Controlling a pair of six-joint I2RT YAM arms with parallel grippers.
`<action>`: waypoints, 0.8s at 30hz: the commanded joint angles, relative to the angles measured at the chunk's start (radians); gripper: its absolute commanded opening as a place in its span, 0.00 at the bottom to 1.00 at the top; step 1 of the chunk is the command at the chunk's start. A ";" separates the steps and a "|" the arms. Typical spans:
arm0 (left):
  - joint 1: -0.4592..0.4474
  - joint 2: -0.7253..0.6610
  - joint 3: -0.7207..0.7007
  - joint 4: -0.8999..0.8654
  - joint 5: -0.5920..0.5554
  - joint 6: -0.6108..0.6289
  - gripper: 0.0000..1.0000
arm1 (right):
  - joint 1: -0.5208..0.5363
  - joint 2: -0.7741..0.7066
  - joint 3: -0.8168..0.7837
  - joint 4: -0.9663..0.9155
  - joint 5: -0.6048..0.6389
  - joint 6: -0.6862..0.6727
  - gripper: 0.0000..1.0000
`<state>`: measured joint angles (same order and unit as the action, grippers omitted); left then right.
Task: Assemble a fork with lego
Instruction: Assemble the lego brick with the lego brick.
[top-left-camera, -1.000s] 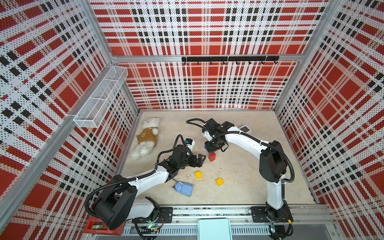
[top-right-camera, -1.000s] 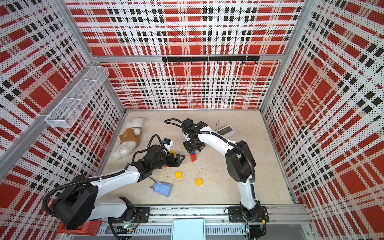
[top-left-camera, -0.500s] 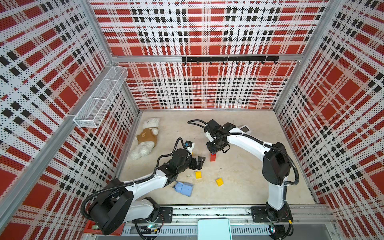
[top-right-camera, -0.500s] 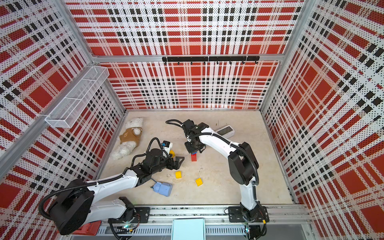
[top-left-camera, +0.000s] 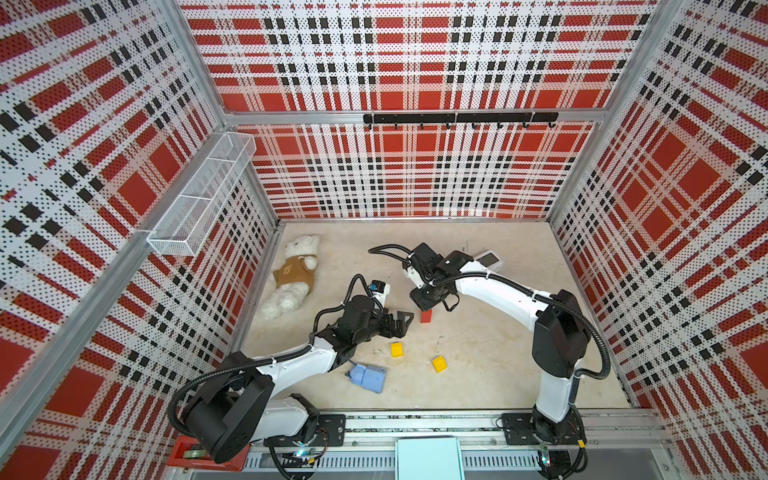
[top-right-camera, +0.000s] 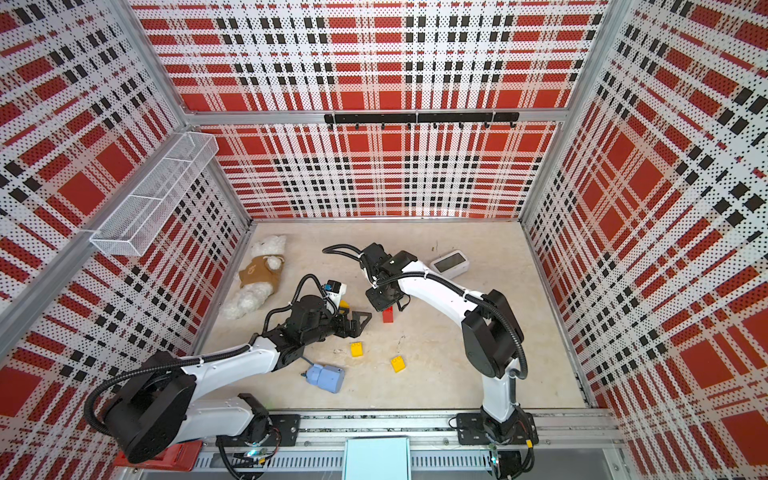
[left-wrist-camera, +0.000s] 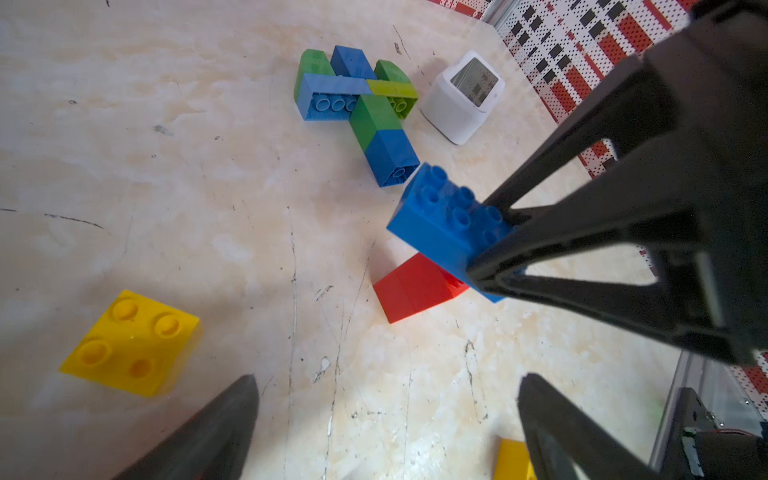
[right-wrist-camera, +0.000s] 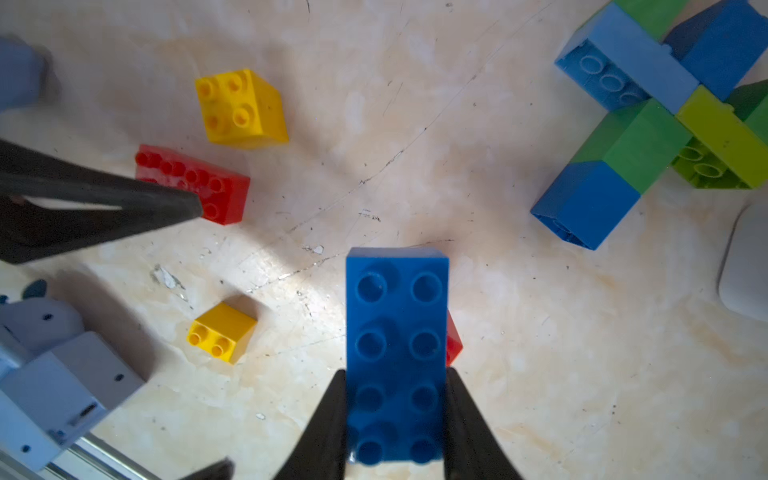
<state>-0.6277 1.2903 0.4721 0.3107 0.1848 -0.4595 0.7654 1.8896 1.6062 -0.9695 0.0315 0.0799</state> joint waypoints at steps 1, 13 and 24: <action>0.007 0.007 -0.002 0.027 0.022 -0.015 0.99 | -0.033 -0.029 0.002 0.025 -0.032 -0.088 0.00; 0.117 -0.052 -0.037 0.062 0.117 -0.103 0.97 | -0.072 -0.188 -0.177 0.395 -0.161 -0.443 0.00; 0.210 -0.097 -0.053 0.044 0.239 -0.206 0.97 | -0.095 -0.016 0.054 -0.025 -0.436 -0.983 0.00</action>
<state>-0.4400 1.1980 0.4324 0.3424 0.3634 -0.6170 0.6704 1.8473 1.6024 -0.8623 -0.2901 -0.7158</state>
